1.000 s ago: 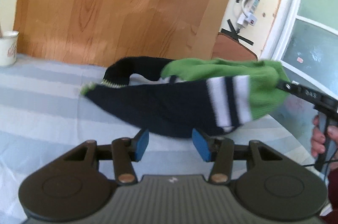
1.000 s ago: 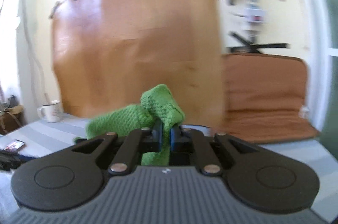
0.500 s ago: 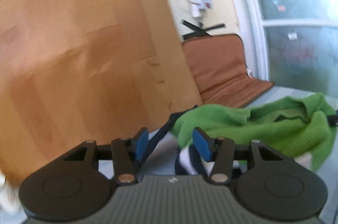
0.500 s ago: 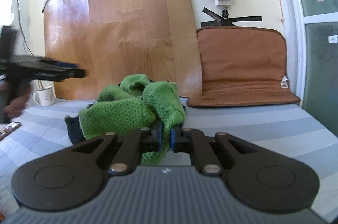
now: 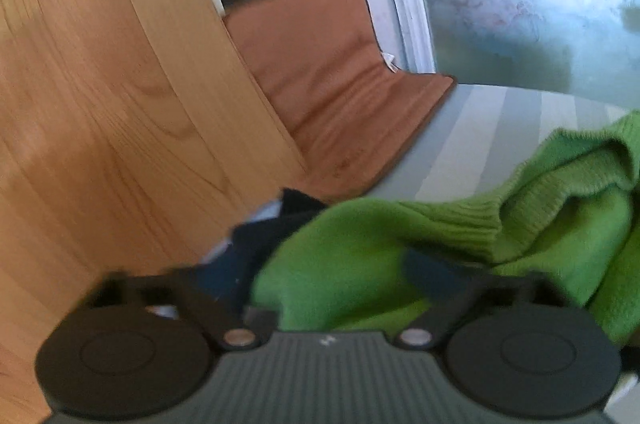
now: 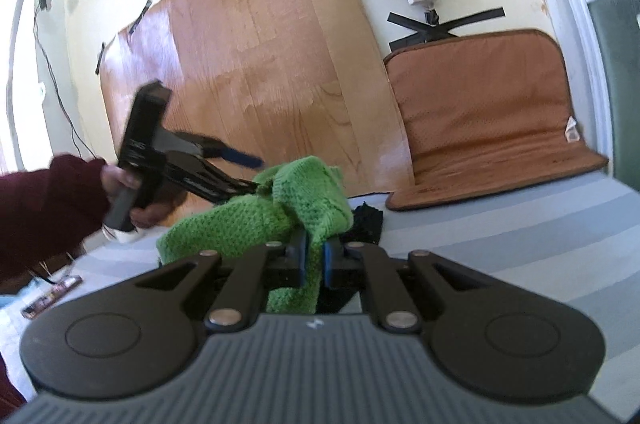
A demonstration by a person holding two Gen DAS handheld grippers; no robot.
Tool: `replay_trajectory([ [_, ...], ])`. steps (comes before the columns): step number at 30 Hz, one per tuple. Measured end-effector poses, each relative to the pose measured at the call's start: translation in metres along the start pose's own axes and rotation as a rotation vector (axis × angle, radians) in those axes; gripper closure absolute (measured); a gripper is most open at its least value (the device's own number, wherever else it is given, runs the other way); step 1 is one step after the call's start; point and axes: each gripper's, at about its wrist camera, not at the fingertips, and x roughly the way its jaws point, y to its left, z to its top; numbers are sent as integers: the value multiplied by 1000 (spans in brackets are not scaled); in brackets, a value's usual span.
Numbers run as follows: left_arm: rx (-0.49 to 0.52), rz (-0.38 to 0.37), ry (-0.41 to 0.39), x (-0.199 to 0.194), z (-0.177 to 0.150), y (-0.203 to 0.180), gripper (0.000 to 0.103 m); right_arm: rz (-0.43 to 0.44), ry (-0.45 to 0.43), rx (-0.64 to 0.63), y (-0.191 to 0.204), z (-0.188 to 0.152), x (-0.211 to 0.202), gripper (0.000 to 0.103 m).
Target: Fold small clothes
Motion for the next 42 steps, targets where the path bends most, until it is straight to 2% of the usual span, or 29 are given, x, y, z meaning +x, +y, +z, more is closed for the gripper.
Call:
replay_trajectory([
  [1, -21, -8, 12, 6, 0, 1, 85, 1, -2, 8, -1, 0, 1, 92],
  [2, -39, -2, 21, 10, -2, 0, 94, -2, -4, 13, -1, 1, 2, 92],
  [5, -55, 33, -25, 3, -9, -6, 94, -22, -37, 8, 5, 5, 1, 92],
  [8, -129, 71, -138, -38, -13, -7, 94, -47, -86, -28, 20, 22, -1, 93],
  [13, -285, 138, -422, -158, -19, -7, 94, 28, -239, -124, 66, 81, -16, 93],
  [17, -342, 232, -626, -263, -13, -20, 94, 114, -382, -219, 115, 145, -39, 94],
  [20, -367, 323, -773, -337, -8, -36, 94, 177, -466, -224, 143, 192, -58, 94],
  [23, -366, 418, -868, -396, 1, -60, 94, 247, -490, -203, 166, 236, -72, 94],
  [26, -346, 516, -899, -427, 11, -77, 94, 263, -458, -209, 185, 261, -71, 94],
  [28, -345, 563, -883, -426, 17, -77, 94, 265, -412, -209, 189, 265, -63, 94],
  [31, -386, 612, -801, -413, 15, -71, 94, 260, -313, -184, 181, 255, -35, 94],
  [34, -477, 627, -657, -361, 7, -45, 94, 238, -191, -114, 157, 226, 9, 94],
  [36, -543, 645, -542, -311, -3, -24, 93, 195, -111, -80, 141, 200, 58, 92],
  [37, -568, 667, -478, -283, -10, -13, 90, 167, -62, -86, 134, 182, 90, 92],
  [38, -593, 697, -377, -240, -19, 0, 89, 109, -7, -103, 126, 163, 118, 87],
  [39, -624, 729, -277, -211, -34, 11, 89, 6, 60, -116, 119, 142, 146, 76],
  [40, -672, 744, -160, -184, -52, 16, 93, -123, 126, -114, 109, 119, 166, 73],
  [41, -735, 707, -97, -170, -71, 16, 94, -194, 186, -105, 98, 99, 176, 73],
  [42, -795, 628, -92, -164, -90, 12, 93, -187, 228, -85, 90, 85, 175, 73],
])
